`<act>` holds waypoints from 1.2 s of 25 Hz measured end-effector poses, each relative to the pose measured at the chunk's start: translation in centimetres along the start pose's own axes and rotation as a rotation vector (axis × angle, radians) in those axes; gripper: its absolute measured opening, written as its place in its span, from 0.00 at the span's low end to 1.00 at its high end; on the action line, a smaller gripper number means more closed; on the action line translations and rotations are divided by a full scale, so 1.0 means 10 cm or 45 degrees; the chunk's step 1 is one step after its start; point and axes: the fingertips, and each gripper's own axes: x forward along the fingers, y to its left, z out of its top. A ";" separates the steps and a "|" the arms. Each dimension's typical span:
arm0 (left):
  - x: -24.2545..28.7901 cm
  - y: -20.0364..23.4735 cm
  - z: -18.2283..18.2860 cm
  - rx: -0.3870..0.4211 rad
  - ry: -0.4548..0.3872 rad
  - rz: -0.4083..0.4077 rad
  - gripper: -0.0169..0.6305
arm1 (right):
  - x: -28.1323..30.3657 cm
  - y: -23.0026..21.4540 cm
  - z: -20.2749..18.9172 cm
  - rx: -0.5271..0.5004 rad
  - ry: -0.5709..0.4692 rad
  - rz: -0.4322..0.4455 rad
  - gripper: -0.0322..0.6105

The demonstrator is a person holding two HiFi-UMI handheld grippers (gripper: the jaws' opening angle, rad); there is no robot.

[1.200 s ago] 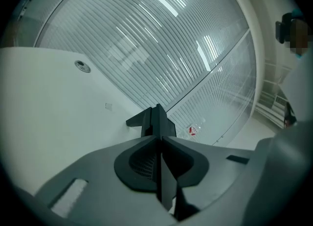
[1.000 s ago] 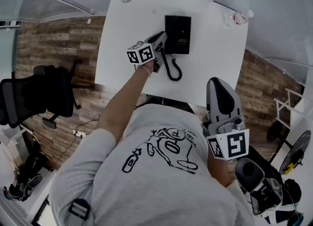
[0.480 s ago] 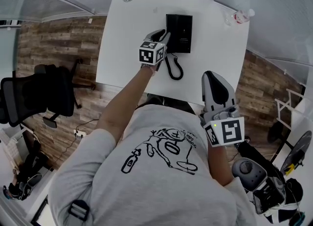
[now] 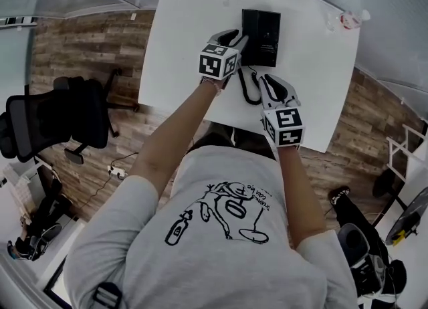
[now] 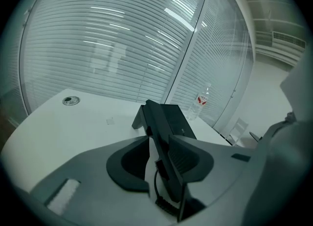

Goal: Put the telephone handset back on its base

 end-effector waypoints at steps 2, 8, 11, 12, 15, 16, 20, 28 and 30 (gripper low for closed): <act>0.00 0.00 0.00 -0.005 -0.009 -0.003 0.21 | 0.21 -0.03 -0.19 0.000 0.065 0.011 0.07; 0.00 0.02 0.01 0.016 -0.012 -0.010 0.22 | 0.78 -0.10 -0.60 -0.025 0.225 0.038 0.13; -0.01 0.02 0.00 0.007 -0.020 -0.010 0.23 | 0.98 -0.07 -0.76 -0.044 0.302 0.061 0.16; -0.02 0.02 0.00 0.003 -0.024 -0.010 0.23 | 1.02 -0.07 -0.80 -0.049 0.319 0.057 0.17; -0.02 0.02 0.01 -0.010 -0.034 -0.011 0.23 | 1.08 -0.10 -0.84 -0.038 0.346 0.022 0.18; -0.01 0.02 0.01 -0.014 -0.036 -0.012 0.23 | 1.08 -0.11 -0.84 -0.032 0.346 0.010 0.17; -0.02 0.03 0.01 -0.024 -0.047 -0.021 0.23 | 1.05 -0.13 -0.81 -0.118 0.355 -0.014 0.09; -0.07 -0.02 0.02 -0.021 -0.067 -0.053 0.23 | 0.89 -0.05 -0.75 -0.192 0.307 -0.131 0.06; -0.08 -0.02 0.00 -0.012 -0.060 -0.053 0.23 | 0.86 -0.05 -0.76 -0.189 0.303 -0.146 0.06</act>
